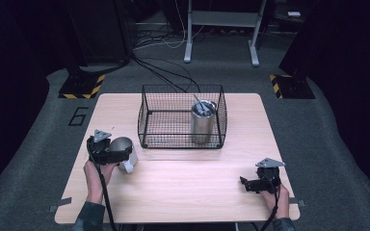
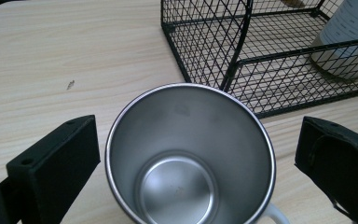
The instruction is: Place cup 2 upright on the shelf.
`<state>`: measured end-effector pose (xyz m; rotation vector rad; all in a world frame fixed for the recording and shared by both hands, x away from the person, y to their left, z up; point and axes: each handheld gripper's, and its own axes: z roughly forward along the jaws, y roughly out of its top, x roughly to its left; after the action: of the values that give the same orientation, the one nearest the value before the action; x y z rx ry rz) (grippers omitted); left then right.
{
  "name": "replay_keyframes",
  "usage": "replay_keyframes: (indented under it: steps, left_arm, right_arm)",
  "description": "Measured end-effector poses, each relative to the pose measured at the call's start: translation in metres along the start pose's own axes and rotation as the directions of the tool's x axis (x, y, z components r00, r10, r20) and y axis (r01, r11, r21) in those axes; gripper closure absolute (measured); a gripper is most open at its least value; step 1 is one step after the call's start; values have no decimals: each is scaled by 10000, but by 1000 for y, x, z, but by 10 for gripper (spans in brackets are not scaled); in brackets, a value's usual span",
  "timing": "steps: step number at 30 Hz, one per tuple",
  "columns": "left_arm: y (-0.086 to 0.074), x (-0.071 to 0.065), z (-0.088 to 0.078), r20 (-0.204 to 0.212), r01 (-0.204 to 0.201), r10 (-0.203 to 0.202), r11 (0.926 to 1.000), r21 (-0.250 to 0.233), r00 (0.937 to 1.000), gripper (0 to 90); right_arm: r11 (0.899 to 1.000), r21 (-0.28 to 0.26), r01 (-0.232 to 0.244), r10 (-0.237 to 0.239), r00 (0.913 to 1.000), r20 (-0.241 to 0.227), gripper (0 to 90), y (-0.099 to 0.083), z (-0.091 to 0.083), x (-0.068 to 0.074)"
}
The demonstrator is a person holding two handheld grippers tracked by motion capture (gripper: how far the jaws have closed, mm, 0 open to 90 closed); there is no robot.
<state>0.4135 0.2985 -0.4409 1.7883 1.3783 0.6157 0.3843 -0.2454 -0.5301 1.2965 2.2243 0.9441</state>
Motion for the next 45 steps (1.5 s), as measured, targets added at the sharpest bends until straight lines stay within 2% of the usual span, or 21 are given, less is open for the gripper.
replay_keyframes:
  steps: [4,7,16,24,27,33,34,45]
  left_arm:
    - [-1,-1,8,-80,5,-4,10000,71,10000,0]
    - [-2,-1,12,-124,-77,82,9993,358,9999,0]
    - [-7,1,22,-85,181,-177,9988,444,9998,28]
    - [-9,1,21,-134,80,-75,9994,338,9999,53]
    - [-9,0,21,-155,80,-76,9997,249,9999,56]
    - [-10,1,18,33,-57,55,9994,341,10000,58]
    - [-10,1,18,3,-20,20,9999,169,10000,58]
    - [-7,-4,4,366,-358,357,9994,16,9987,59]
  right_arm:
    - [10000,-4,-10,10,10000,-3,0,0,0,0]
    - [10000,-2,-2,2,10000,-5,0,0,0,0]
    - [10000,-6,-11,11,10000,-8,0,0,0,0]
    - [10000,44,-89,89,10000,7,0,0,0,1]
    - [10000,11,23,-23,10000,7,0,0,0,-1]
    - [9997,58,-238,237,9996,160,0,-1,-2,2]
    - [9997,62,-238,237,9996,158,0,-1,-2,2]
    - [9997,59,-241,240,9996,159,0,-1,-2,2]
